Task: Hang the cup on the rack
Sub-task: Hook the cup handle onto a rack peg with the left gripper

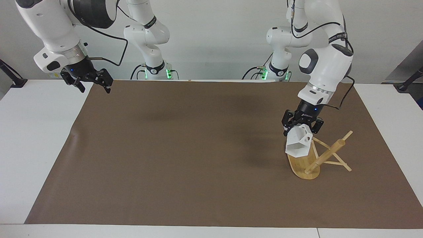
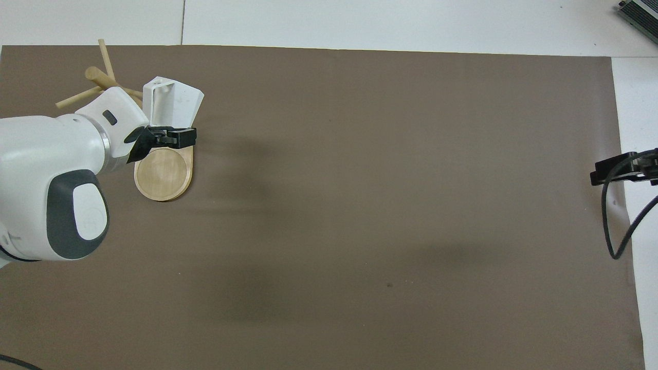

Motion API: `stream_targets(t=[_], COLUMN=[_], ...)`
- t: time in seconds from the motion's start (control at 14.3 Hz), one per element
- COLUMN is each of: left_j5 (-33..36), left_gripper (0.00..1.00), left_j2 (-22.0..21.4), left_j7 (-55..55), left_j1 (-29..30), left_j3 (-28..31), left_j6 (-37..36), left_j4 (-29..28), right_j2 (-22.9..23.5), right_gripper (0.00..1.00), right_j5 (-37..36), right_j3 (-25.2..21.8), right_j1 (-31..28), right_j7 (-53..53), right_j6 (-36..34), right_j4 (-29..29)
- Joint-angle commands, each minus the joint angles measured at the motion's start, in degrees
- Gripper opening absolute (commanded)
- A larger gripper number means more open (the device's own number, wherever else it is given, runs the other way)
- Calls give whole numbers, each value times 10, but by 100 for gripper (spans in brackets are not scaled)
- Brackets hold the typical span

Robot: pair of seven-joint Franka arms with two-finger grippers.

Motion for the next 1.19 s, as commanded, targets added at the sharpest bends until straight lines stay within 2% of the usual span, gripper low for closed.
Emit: stream_targets(t=[0.0,0.28,1.12], left_j5=[15,15,7], left_gripper=[0,0,0], left_j2=[5,10,21], left_j7=[-13,-43,-81], left_j1=[11,22,48], left_j3=[-2,-2,-4], left_j6=[18,18,-1], left_j4=[-6,-8,-11], right_j2=[-10,-10,-16], right_gripper=[100,100,100], right_j5=[9,12,11], right_j3=[5,8,7], right_j1=[-1,-2,-1], right_j7=[-4,-4,-4], right_j6=[-17,-26,-21], right_j4=[2,24,16])
